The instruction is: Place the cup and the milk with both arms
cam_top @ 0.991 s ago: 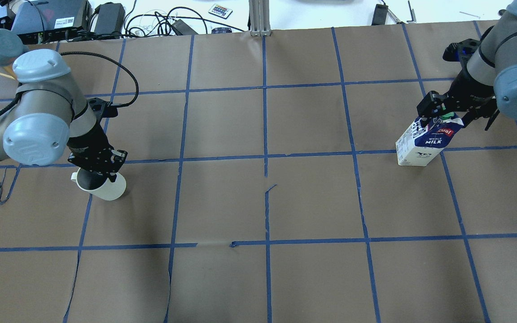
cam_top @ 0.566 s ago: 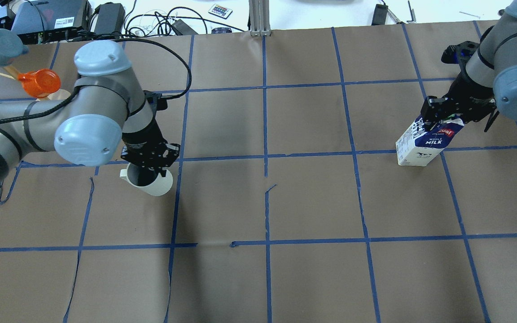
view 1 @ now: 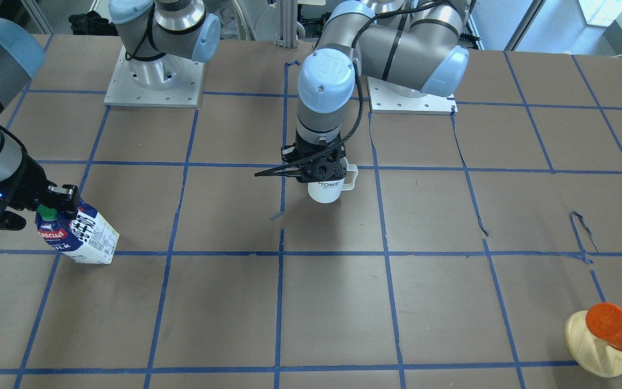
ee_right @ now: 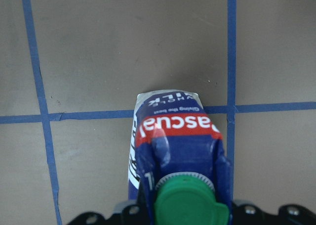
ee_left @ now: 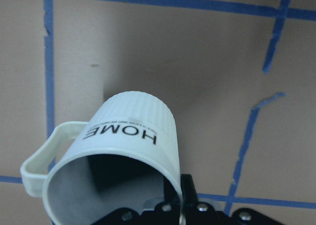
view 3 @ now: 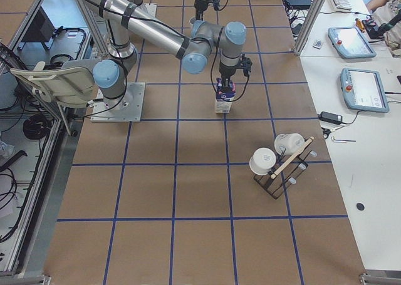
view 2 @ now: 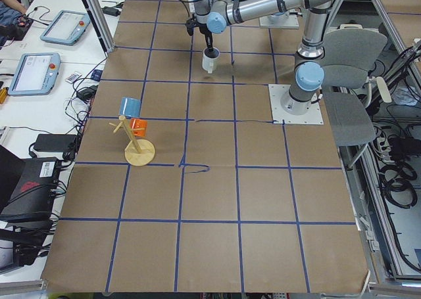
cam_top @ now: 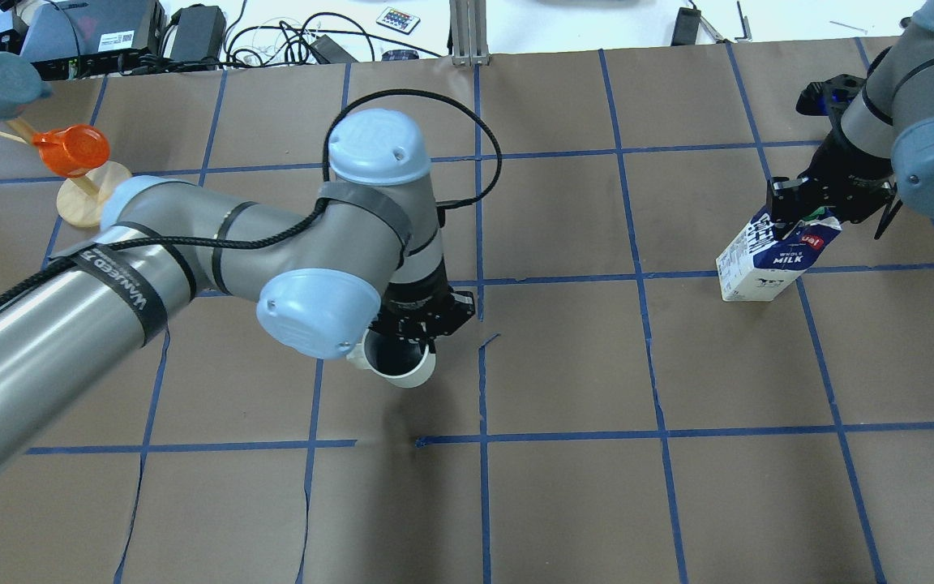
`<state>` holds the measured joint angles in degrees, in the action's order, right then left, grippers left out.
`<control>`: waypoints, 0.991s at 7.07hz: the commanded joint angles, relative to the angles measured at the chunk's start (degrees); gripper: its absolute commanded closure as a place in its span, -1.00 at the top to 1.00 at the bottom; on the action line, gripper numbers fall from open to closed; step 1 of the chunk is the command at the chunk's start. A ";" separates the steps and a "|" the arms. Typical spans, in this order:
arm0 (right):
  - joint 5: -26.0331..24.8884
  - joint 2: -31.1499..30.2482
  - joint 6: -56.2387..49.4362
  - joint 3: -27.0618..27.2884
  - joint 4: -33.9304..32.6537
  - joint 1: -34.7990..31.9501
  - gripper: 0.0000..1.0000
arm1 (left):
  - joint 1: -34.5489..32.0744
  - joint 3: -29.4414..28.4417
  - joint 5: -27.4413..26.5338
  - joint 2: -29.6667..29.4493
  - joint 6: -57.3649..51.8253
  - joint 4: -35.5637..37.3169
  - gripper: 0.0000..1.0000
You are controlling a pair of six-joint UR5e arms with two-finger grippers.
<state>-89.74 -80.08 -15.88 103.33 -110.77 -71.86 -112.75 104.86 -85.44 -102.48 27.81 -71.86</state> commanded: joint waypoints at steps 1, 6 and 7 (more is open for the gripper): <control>0.09 -0.52 -0.03 -0.32 0.38 -0.47 -0.37 | -4.49 -0.01 1.59 -3.15 2.42 3.38 -1.00; 3.77 -3.59 1.37 -0.59 2.67 -6.77 -0.44 | -4.67 -1.76 4.58 -4.31 2.33 4.01 -1.00; 5.44 -3.77 1.72 -0.59 2.67 -8.02 -0.43 | -4.67 -1.85 4.49 -4.31 2.33 4.01 -1.00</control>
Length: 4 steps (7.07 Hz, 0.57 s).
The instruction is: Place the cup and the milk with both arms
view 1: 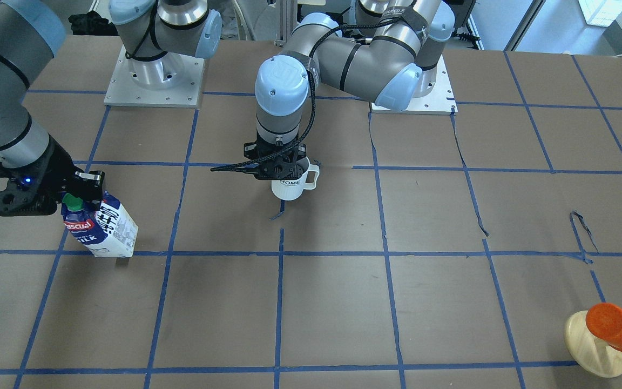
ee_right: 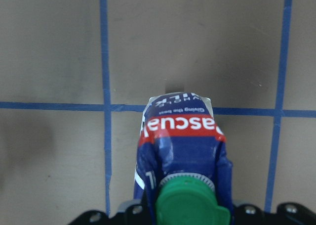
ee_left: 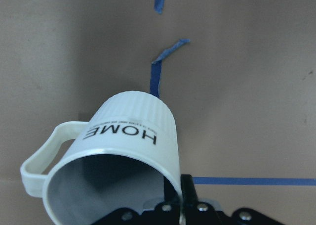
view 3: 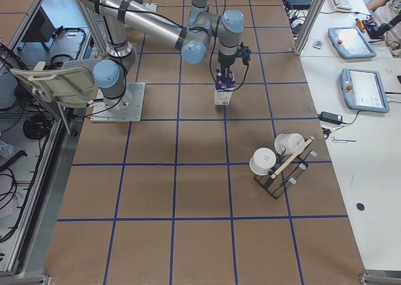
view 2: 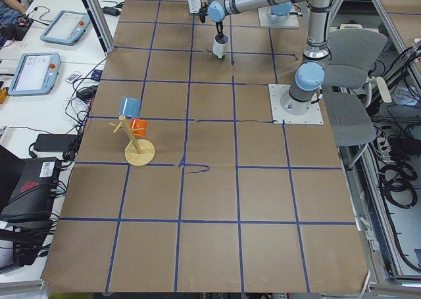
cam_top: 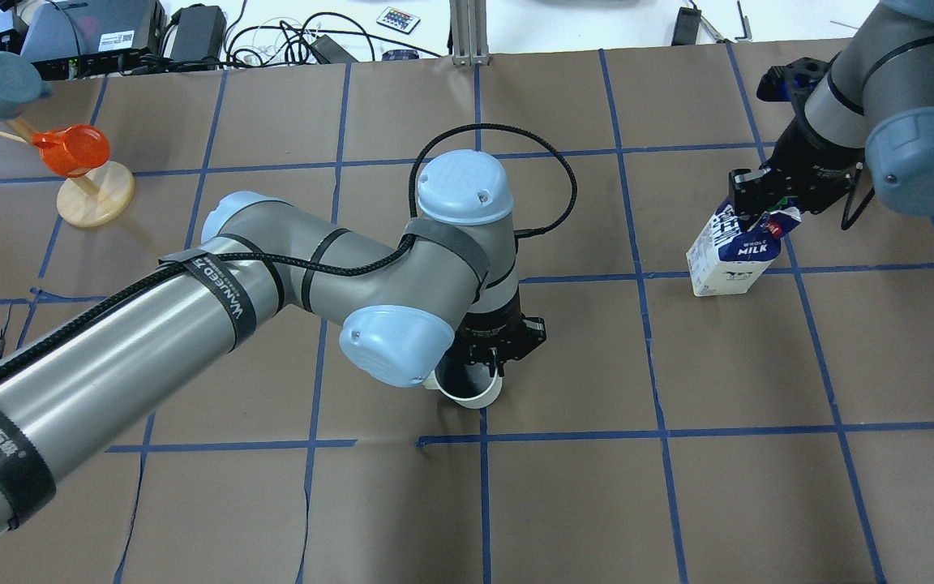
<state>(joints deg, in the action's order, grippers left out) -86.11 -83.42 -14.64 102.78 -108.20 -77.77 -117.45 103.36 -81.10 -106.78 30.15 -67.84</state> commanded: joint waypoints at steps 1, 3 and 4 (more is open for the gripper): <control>1.56 -1.12 0.58 -0.03 -0.16 -4.56 -0.43 | 0.03 -0.35 -0.02 0.08 0.08 -0.09 -0.54; 1.56 -1.48 7.76 0.14 0.62 -7.74 -0.44 | 0.46 -0.70 0.15 1.13 0.17 -0.27 1.00; 1.65 -1.48 8.66 0.14 1.15 -8.44 -0.44 | 0.99 -1.40 -0.02 1.83 -0.44 -0.27 1.00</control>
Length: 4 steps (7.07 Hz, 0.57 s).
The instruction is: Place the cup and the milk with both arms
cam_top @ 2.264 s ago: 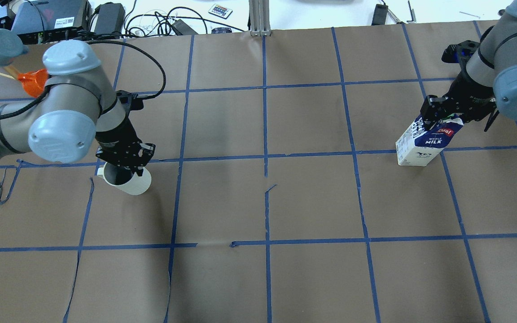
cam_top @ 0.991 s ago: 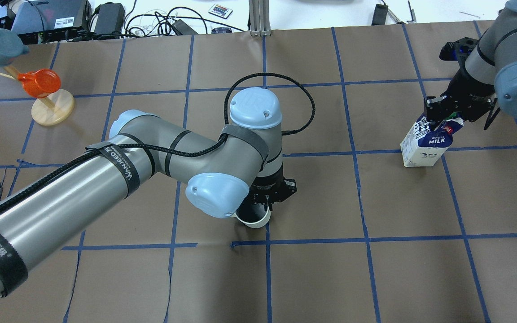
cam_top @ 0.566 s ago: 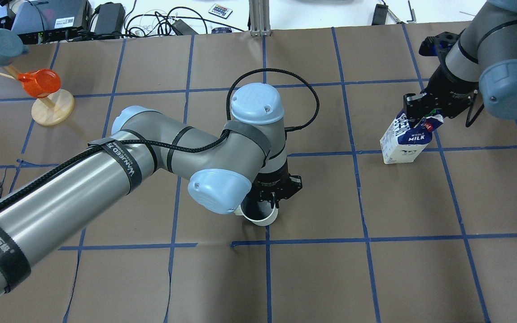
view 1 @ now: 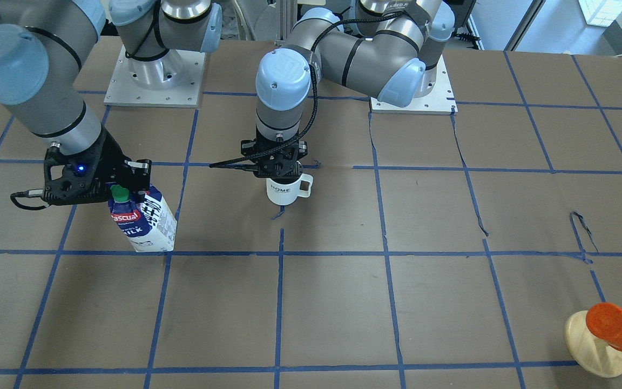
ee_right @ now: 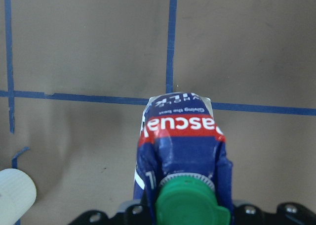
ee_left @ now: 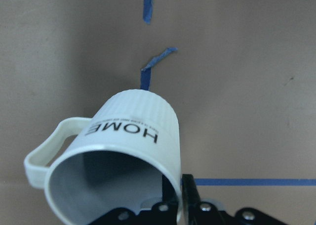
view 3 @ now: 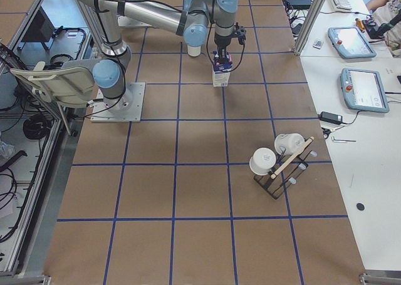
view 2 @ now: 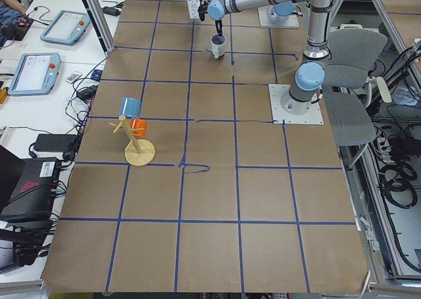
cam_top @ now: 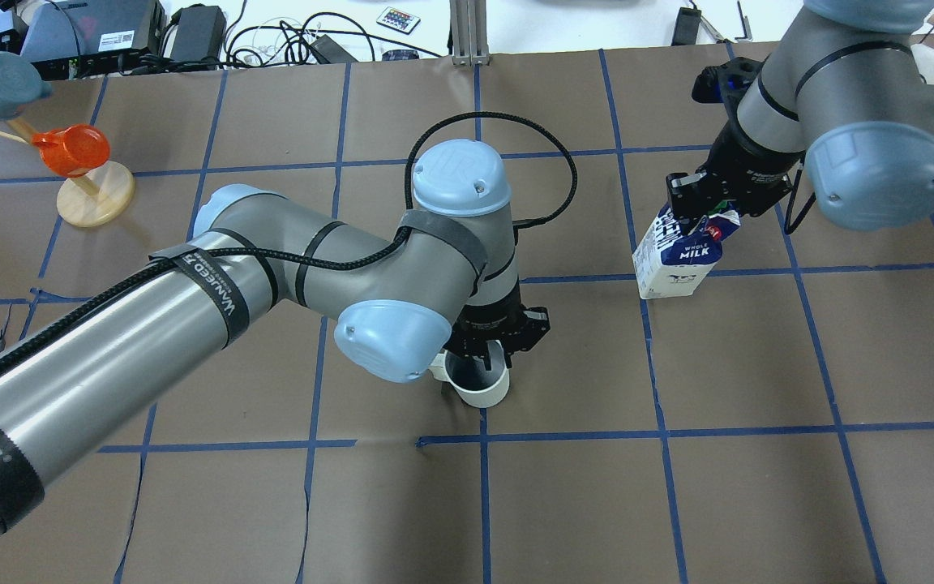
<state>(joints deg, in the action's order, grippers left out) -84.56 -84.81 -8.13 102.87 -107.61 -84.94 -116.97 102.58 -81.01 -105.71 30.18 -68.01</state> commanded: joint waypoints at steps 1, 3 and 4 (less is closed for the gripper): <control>0.10 -0.26 4.77 -0.04 1.08 -2.50 -0.44 | 2.26 -3.06 -0.64 2.07 -2.64 -0.63 1.00; -0.78 -1.23 9.58 0.22 2.22 -6.63 -0.46 | 7.96 -9.21 -0.29 5.32 -6.78 -8.48 1.00; -1.21 -1.41 15.20 0.05 3.27 -10.65 -0.47 | 11.56 -12.63 -0.55 7.60 -13.15 -17.33 1.00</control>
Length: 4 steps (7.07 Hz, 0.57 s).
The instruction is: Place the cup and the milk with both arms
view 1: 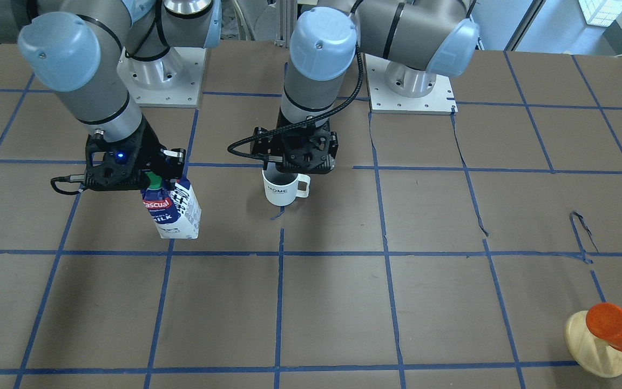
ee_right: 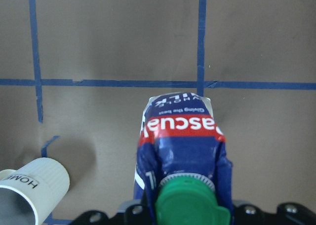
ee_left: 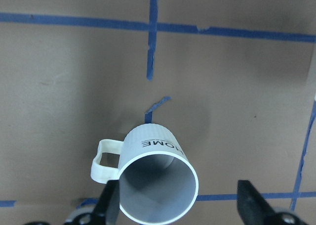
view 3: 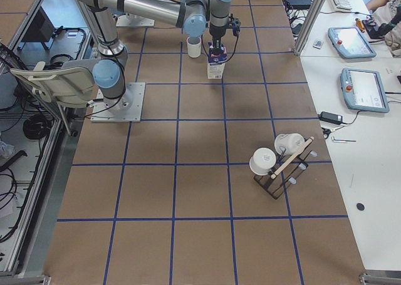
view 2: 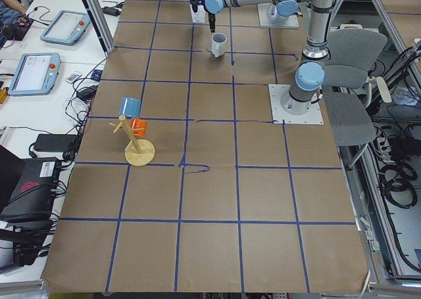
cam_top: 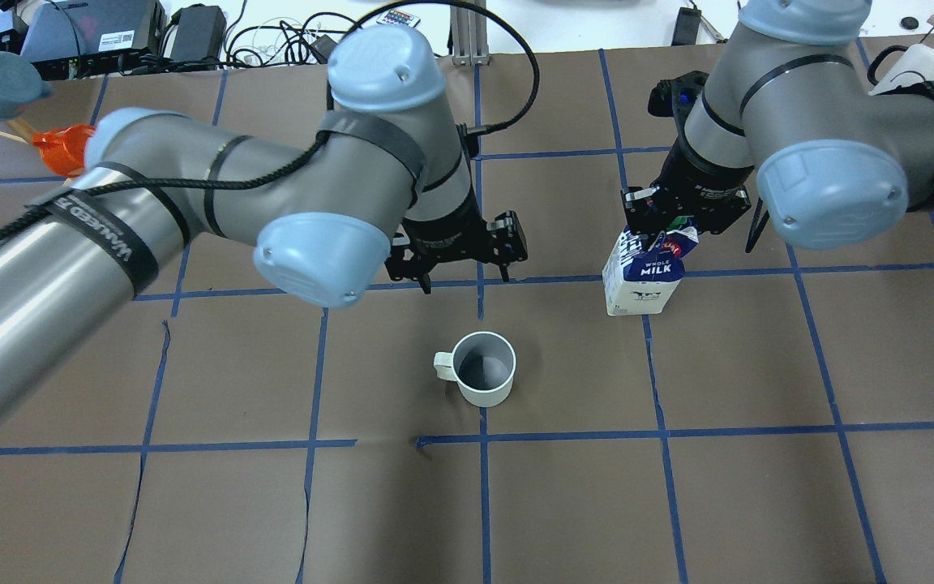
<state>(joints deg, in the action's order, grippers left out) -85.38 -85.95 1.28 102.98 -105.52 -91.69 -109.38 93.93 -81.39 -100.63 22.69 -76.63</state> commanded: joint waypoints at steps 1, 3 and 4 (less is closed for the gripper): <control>-0.48 -0.01 9.67 0.63 1.37 -7.85 -0.52 | 8.35 -7.24 -1.83 4.63 -8.77 -14.37 0.93; 0.47 -0.36 11.82 0.55 0.93 -11.65 -0.52 | 14.70 -9.29 -9.47 8.24 -11.59 -16.53 1.00; 0.05 0.08 12.51 0.72 0.32 -14.28 -0.52 | 16.38 -9.29 -9.23 9.04 -15.27 -16.45 1.00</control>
<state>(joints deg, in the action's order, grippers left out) -85.29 -86.06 12.74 103.54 -104.74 -102.90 -95.84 85.09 -89.36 -93.14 11.30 -92.49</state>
